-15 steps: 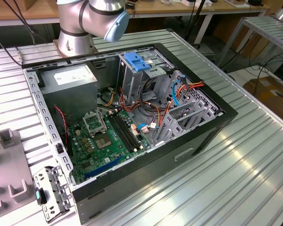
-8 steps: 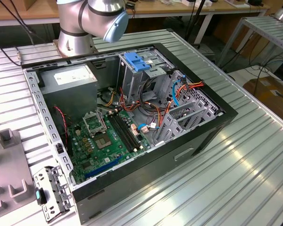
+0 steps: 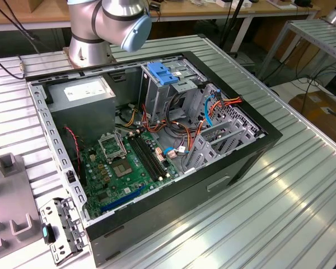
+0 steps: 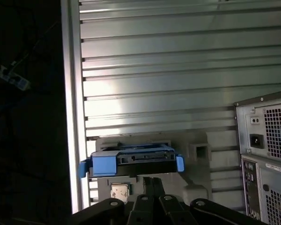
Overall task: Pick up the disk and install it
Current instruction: 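Reach for the disk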
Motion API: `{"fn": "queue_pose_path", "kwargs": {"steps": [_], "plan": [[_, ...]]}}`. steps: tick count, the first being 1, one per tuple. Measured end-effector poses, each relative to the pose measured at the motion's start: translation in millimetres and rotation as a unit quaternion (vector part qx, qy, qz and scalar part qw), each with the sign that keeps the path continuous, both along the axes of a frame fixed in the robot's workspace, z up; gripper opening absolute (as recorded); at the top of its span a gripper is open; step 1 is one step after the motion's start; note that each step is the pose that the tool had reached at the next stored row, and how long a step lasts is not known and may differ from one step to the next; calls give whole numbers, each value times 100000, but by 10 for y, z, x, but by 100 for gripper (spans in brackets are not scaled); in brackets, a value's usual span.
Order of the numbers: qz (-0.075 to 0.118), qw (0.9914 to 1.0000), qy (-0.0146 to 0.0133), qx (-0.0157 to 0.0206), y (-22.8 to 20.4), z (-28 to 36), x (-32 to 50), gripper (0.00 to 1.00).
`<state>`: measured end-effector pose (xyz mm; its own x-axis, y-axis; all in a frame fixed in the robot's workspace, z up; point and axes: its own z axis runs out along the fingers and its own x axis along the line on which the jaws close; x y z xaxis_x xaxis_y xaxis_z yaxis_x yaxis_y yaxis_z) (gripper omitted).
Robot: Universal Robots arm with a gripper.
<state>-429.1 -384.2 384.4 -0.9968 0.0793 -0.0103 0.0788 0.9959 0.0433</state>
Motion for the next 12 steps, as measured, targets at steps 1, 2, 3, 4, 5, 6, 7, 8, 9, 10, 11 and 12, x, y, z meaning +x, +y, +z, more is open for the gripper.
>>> {"fn": "queue_pose_path", "kwargs": {"steps": [1, 2, 3, 4, 5, 6, 7, 8, 9, 10, 11, 12], "plan": [[1, 100000, 49, -5, 9, -4, -32, 11], [1, 100000, 129, -6, 27, -14, -94, 11], [-4, 100000, 168, -3, 37, -19, -126, 11], [-3, 100000, 216, -5, 47, -24, -162, 11], [-4, 100000, 286, -3, 63, -34, -222, 11], [0, 99999, 324, -5, 70, -38, -253, 11], [2, 99999, 367, -6, 77, -41, -285, 11], [1, 99999, 401, -7, 84, -45, -319, 11], [0, 99999, 432, -4, 91, -49, -350, 11], [-3, 99999, 468, -2, 96, -52, -382, 11], [-7, 99999, 518, -4, 99, -53, -408, 11], [-9, 99999, 522, -4, 99, -54, -416, 11]]}}
